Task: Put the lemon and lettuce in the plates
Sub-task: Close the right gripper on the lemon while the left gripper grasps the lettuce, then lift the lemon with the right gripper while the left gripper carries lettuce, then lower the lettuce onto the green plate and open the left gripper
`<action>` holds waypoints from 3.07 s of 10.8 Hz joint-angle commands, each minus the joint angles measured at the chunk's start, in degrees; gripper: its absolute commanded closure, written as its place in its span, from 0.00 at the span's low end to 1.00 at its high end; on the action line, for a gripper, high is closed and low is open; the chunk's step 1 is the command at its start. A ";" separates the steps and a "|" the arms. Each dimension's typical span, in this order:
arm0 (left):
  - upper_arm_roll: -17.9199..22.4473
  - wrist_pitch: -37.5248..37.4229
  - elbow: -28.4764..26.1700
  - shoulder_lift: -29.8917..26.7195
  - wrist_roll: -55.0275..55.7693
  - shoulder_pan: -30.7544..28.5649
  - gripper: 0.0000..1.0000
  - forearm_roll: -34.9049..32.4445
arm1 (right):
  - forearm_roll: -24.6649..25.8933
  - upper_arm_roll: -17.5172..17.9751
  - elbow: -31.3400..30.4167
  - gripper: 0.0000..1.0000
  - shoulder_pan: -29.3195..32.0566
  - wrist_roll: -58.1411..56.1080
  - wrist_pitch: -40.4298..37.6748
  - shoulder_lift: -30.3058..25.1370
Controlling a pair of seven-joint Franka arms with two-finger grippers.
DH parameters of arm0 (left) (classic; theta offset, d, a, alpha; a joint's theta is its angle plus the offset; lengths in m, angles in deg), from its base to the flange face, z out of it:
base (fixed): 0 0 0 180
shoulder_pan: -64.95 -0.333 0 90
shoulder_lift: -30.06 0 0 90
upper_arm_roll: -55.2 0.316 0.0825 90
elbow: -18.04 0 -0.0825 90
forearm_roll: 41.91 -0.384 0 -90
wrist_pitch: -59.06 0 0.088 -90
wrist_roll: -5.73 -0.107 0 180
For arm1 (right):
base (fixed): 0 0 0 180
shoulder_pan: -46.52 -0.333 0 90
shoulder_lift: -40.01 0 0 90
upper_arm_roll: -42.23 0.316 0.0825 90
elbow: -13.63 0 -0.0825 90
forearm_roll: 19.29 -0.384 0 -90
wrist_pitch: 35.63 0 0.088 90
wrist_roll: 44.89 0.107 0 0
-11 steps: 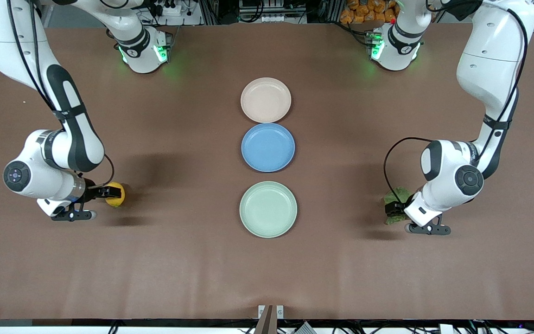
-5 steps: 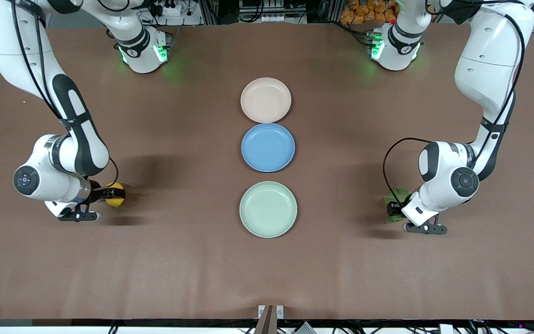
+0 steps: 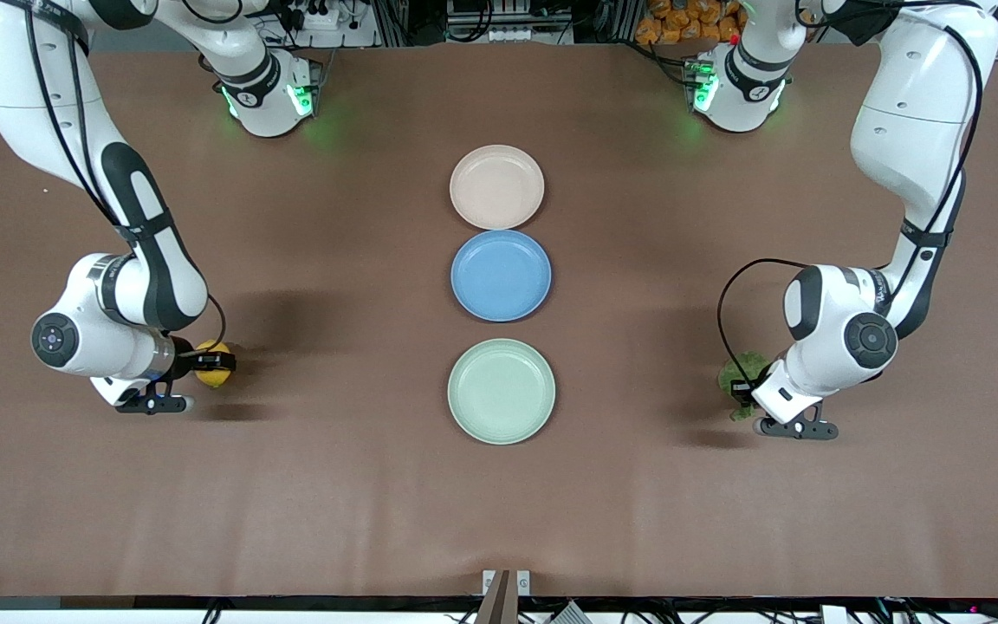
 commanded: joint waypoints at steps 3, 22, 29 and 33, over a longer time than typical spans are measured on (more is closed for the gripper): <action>-0.73 0.05 0.17 -5.06 1.03 2.85 1.00 -1.01 | -4.02 1.15 0.05 0.94 -1.04 1.63 -10.57 -6.85; -2.59 23.59 22.32 15.31 39.97 29.05 1.00 -0.39 | -18.45 1.50 -24.82 0.90 -44.61 55.29 1.43 -25.59; -1.09 21.24 19.34 12.17 45.59 30.56 0.00 -1.27 | -18.54 1.50 -24.56 0.86 -62.91 77.83 18.04 -16.02; 1.37 -4.56 19.16 -0.65 45.16 28.63 0.00 -1.36 | -18.37 1.41 -24.30 0.00 -63.54 77.75 19.12 -14.95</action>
